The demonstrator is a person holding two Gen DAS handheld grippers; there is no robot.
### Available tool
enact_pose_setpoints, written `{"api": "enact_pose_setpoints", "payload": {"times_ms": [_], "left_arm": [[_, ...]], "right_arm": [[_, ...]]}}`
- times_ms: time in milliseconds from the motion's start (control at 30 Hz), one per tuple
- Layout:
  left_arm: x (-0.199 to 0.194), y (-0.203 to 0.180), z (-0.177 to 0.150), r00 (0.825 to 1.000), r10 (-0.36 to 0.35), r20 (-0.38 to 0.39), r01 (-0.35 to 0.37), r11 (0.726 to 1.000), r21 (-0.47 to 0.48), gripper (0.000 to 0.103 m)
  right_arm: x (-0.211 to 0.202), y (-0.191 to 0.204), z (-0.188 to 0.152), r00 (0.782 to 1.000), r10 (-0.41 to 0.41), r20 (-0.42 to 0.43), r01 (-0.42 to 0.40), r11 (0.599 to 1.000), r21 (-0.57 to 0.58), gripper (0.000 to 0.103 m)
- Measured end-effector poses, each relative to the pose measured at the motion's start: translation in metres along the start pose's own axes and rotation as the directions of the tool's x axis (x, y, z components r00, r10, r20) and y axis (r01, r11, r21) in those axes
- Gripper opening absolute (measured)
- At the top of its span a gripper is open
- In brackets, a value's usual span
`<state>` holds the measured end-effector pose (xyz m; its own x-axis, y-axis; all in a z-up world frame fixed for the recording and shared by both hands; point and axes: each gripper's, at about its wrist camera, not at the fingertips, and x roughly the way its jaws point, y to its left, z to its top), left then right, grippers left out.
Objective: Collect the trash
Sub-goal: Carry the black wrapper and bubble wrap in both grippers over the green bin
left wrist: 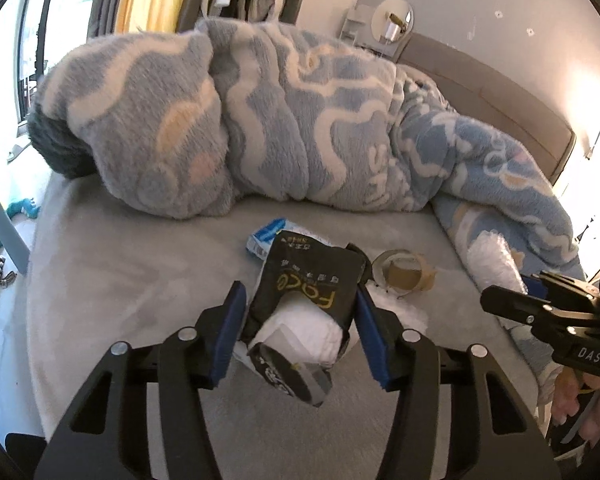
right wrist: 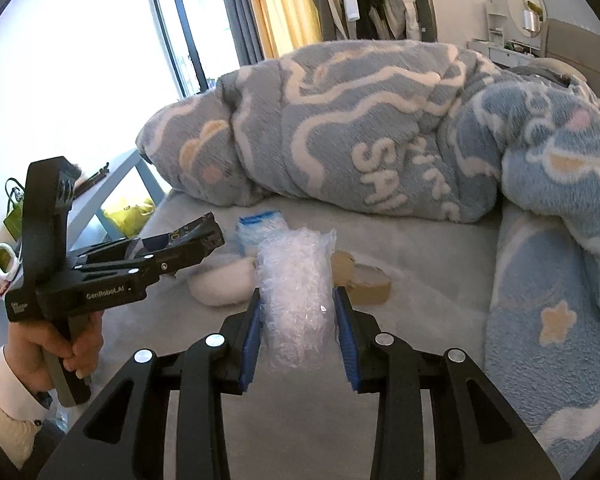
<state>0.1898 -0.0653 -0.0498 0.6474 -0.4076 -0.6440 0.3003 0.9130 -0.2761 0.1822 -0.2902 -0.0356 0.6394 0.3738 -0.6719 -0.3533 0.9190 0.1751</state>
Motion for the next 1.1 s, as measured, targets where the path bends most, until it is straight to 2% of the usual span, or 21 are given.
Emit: {"api": "enact_pose_setpoints", "payload": {"times_ms": [267,633,1100], "left_arm": [[-0.037,0.013,-0.004,0.999,0.037,0.031,-0.035,0.998,-0.058,0.057],[-0.084,0.028,-0.026,0.992,0.121,0.042,-0.117,0.990,-0.080,0.057],[-0.132,0.064,-0.054,0.971,0.236,0.045,-0.228,0.964,-0.139,0.057]], "right_arm": [[0.000,0.025,-0.001,1.000,0.013,-0.004,-0.013,1.000,-0.026,0.035],[0.000,0.060,-0.007,0.999,0.052,0.003,-0.052,0.998,-0.033,0.035],[0.007,0.122,-0.012,0.991,0.131,-0.011,-0.131,0.988,-0.087,0.035]]}}
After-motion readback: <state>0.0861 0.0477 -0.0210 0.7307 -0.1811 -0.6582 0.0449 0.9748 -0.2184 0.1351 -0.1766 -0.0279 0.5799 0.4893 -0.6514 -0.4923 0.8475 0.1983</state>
